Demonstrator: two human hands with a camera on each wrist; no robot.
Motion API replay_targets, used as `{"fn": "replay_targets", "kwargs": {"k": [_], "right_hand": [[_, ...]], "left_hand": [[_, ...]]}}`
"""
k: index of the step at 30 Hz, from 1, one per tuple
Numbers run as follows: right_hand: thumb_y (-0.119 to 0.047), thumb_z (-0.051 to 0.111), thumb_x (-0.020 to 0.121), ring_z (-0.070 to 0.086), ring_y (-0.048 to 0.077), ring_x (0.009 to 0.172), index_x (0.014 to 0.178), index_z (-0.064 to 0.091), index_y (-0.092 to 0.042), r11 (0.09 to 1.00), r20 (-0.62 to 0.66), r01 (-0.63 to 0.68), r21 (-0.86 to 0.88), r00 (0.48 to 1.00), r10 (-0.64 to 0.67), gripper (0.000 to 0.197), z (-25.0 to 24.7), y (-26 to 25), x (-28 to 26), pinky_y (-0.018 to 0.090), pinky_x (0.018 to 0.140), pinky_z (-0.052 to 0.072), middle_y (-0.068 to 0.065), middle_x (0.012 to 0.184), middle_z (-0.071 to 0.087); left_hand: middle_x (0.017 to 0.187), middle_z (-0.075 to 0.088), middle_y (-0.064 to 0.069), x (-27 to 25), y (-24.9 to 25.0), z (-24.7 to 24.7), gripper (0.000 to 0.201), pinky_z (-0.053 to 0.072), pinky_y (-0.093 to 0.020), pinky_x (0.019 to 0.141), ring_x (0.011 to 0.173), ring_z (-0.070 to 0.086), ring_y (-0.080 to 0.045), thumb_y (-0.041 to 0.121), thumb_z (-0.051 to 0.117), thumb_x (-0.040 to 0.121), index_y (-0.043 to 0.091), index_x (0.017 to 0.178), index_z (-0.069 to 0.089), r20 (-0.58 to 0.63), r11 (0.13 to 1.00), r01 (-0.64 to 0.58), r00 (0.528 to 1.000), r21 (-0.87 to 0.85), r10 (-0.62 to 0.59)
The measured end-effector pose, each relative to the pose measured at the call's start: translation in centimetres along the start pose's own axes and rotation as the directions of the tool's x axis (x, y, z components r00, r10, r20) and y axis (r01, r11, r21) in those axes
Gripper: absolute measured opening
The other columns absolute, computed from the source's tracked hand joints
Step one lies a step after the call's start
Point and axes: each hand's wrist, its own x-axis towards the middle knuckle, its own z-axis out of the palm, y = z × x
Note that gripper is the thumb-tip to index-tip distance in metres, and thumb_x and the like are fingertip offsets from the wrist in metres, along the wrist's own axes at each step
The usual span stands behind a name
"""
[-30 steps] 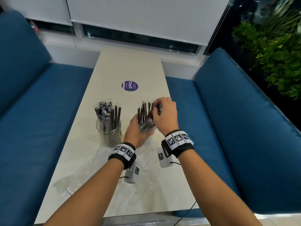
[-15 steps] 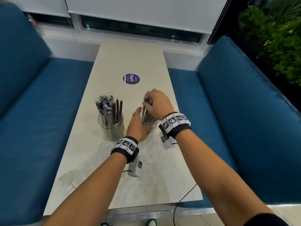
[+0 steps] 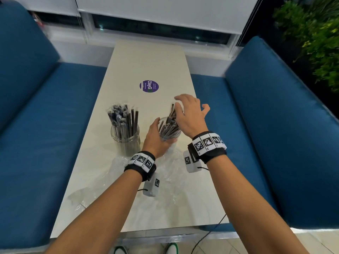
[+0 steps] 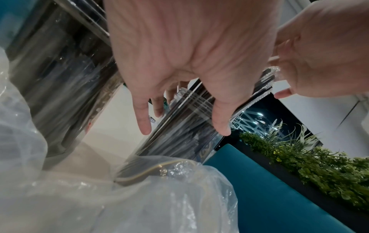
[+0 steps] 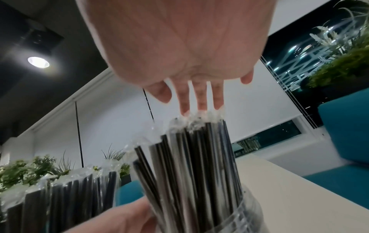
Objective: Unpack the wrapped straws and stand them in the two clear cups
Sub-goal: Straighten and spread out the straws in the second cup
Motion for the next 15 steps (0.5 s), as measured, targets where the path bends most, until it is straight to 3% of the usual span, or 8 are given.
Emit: {"fn": "replay_targets", "kwargs": {"k": [2,4,5,7,8,10,13,15], "right_hand": [[-0.041,0.042,0.106,0.040,0.018,0.142,0.139,0.058,-0.035,0.999,-0.038,0.041,-0.002,0.998,-0.041,0.037,0.3,-0.1,0.2,0.055,0.116,0.020,-0.005,0.152,0.050],[-0.042,0.047,0.105,0.050,0.023,0.133,0.134,0.063,-0.031,0.995,0.062,0.098,-0.023,0.993,-0.096,0.035,0.9,-0.1,0.6,0.049,0.109,0.035,-0.001,0.145,0.057],[-0.038,0.050,0.104,0.058,0.025,0.121,0.124,0.070,-0.025,0.993,0.100,0.113,-0.028,0.989,-0.109,0.031,1.0,-0.2,0.7,0.047,0.105,0.045,0.002,0.133,0.065],[-0.025,0.055,0.100,0.066,0.026,0.093,0.101,0.076,-0.012,0.997,0.051,0.076,0.018,0.996,-0.077,0.025,0.9,-0.1,0.8,0.044,0.087,0.057,0.006,0.103,0.074],[-0.019,0.056,0.098,0.066,0.025,0.085,0.095,0.076,-0.009,0.998,-0.006,0.042,0.052,0.999,-0.041,0.023,0.8,0.1,0.7,0.043,0.081,0.058,0.007,0.095,0.074],[-0.018,0.055,0.098,0.066,0.025,0.084,0.093,0.074,-0.008,0.998,-0.050,0.005,0.055,0.999,-0.002,0.022,0.7,0.2,0.3,0.042,0.081,0.057,0.006,0.094,0.074],[-0.032,0.045,0.107,0.065,0.031,0.099,0.102,0.072,-0.013,0.997,0.062,0.010,-0.077,0.998,-0.006,0.034,0.7,0.0,0.0,0.045,0.094,0.045,0.004,0.102,0.074],[-0.040,0.042,0.108,0.059,0.028,0.116,0.120,0.071,-0.021,0.999,0.018,0.001,-0.044,1.000,0.000,0.037,0.2,-0.3,0.6,0.046,0.100,0.036,0.002,0.121,0.072]], "left_hand": [[0.164,0.045,-0.006,-0.1,0.2,0.0,0.115,0.044,-0.046,0.120,0.145,0.052,-0.028,0.037,0.094,0.078,0.023,0.168,0.023,0.001,1.000,0.004,1.000,0.011,-0.004],[0.165,0.043,-0.006,0.0,0.3,0.1,0.115,0.044,-0.046,0.120,0.146,0.051,-0.028,0.038,0.094,0.078,0.024,0.168,0.023,0.004,1.000,0.013,1.000,0.023,-0.013],[0.164,0.043,-0.006,0.0,0.2,0.2,0.115,0.045,-0.048,0.119,0.145,0.051,-0.028,0.039,0.093,0.078,0.024,0.168,0.023,0.001,1.000,0.007,1.000,0.028,-0.007],[0.162,0.044,-0.007,0.0,0.2,0.2,0.114,0.048,-0.051,0.117,0.144,0.053,-0.029,0.043,0.093,0.077,0.026,0.167,0.025,-0.007,0.999,-0.011,1.000,0.034,0.011],[0.161,0.044,-0.008,0.0,0.1,0.2,0.113,0.048,-0.051,0.117,0.144,0.052,-0.029,0.042,0.092,0.078,0.026,0.167,0.025,-0.007,0.999,-0.012,1.000,0.038,0.012],[0.161,0.043,-0.010,-0.1,0.0,0.3,0.113,0.046,-0.050,0.119,0.145,0.051,-0.029,0.040,0.091,0.080,0.023,0.168,0.022,-0.003,0.999,0.002,1.000,0.040,-0.002],[0.155,0.048,-0.010,-0.1,0.0,0.5,0.112,0.049,-0.051,0.115,0.139,0.056,-0.029,0.044,0.090,0.078,0.027,0.167,0.024,-0.003,0.999,0.001,1.000,0.048,-0.001],[0.152,0.051,-0.008,0.0,-0.1,0.5,0.109,0.051,-0.052,0.114,0.135,0.058,-0.028,0.046,0.089,0.075,0.030,0.164,0.027,0.002,0.999,-0.006,1.000,0.053,0.006]]}}
